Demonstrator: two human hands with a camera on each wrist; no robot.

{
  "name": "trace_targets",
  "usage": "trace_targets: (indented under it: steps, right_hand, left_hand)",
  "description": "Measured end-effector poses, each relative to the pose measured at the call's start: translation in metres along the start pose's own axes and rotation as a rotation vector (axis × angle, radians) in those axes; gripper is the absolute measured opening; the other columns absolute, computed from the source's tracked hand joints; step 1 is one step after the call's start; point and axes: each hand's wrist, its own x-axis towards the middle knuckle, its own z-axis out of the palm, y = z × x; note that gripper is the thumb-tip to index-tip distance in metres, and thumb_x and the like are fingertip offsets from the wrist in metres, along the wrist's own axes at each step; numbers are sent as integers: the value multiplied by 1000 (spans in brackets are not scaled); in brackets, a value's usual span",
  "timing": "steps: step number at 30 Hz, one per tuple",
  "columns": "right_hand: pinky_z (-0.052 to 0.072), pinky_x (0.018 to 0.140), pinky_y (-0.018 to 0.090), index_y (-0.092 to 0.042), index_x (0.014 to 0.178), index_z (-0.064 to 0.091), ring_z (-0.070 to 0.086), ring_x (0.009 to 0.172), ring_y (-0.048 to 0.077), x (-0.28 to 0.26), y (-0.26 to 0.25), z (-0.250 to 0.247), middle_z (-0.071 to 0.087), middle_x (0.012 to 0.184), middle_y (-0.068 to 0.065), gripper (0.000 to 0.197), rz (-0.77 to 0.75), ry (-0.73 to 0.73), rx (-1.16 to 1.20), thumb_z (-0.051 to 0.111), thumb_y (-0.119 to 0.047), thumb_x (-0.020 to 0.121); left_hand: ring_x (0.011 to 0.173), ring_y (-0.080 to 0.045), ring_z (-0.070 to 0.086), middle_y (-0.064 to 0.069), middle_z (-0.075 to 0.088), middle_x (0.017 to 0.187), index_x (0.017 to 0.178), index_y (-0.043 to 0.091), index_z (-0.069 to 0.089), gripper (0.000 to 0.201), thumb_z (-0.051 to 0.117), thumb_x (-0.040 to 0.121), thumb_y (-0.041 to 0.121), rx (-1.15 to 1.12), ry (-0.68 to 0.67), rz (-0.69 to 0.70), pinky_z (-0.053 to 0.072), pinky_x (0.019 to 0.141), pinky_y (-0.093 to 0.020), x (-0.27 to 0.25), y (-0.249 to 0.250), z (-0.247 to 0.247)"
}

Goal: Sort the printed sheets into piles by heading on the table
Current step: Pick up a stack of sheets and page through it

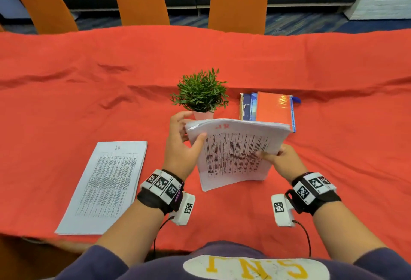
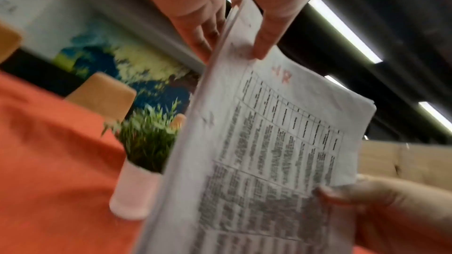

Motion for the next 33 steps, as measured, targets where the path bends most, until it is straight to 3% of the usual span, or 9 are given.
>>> trace_targets:
  steps: [2, 4, 8, 13, 19, 25, 28, 31, 33]
  right_hand:
    - [54, 81, 20, -21, 94, 71, 69, 87, 3, 1, 0, 1, 75, 88, -15, 24, -6, -6, -5, 69, 0, 81]
    - [54, 81, 19, -21, 95, 70, 69, 87, 1, 1, -2, 1, 74, 87, -17, 26, -14, -15, 0, 68, 1, 82]
    - [52, 84, 23, -24, 92, 71, 69, 85, 2, 0, -3, 2, 73, 87, -16, 26, -20, -5, -34, 69, -1, 82]
    - [52, 85, 25, -25, 92, 71, 68, 86, 4, -3, -4, 2, 72, 92, -14, 25, -23, 5, -47, 69, -2, 82]
    - [53, 79, 14, -27, 91, 70, 67, 82, -6, -5, -5, 2, 73, 85, -19, 27, -18, -6, -35, 68, -1, 83]
    - [53, 74, 12, -25, 93, 69, 68, 83, -5, -5, -4, 0, 73, 84, -21, 30, -12, -2, 13, 67, 3, 82]
    - [53, 75, 13, -25, 93, 70, 69, 85, -3, -4, -4, 1, 74, 86, -20, 29, -14, -14, 15, 67, 2, 82]
    - [54, 80, 18, -25, 93, 71, 69, 89, 1, -3, -4, 1, 74, 90, -17, 28, -11, -16, 3, 68, 0, 82]
    - [54, 82, 20, -25, 94, 71, 69, 91, 3, -3, -3, 0, 75, 91, -16, 28, -10, -19, 6, 68, 1, 82]
  left_hand:
    - [86, -14, 62, 12, 55, 97, 111, 49, 44, 61, 65, 82, 0, 100, -36, 141, 52, 71, -27, 4, 2, -9]
    - [91, -12, 59, 11, 55, 101, 109, 38, 52, 49, 63, 84, -2, 201, -86, 243, 55, 69, -35, 7, 3, -15]
    - [89, -15, 56, -1, 56, 99, 102, 19, 60, 30, 63, 82, -5, 312, -159, 337, 54, 64, -37, 11, 7, -21]
    - [92, -13, 56, -1, 57, 99, 96, 13, 61, 24, 67, 77, -1, 325, -204, 277, 55, 62, -31, 17, 13, -25]
    - [80, -24, 59, 8, 54, 103, 101, 23, 60, 17, 60, 84, 20, 501, -301, 363, 53, 59, -39, 23, 13, -33]
    - [85, -6, 61, 5, 66, 104, 111, 21, 66, 23, 57, 90, 26, 422, -308, 295, 53, 67, -26, 22, 16, -35]
    - [75, -8, 62, 6, 71, 94, 100, 26, 70, 21, 51, 94, 29, 315, -253, 185, 48, 63, -24, 24, 21, -33]
    - [64, -19, 58, 4, 70, 80, 89, 33, 70, 12, 62, 86, 24, 311, -255, 118, 43, 56, -22, 30, 25, -32]
    - [63, -17, 59, 6, 71, 77, 87, 33, 72, 8, 68, 82, 29, 337, -292, 103, 46, 58, -22, 35, 27, -35]
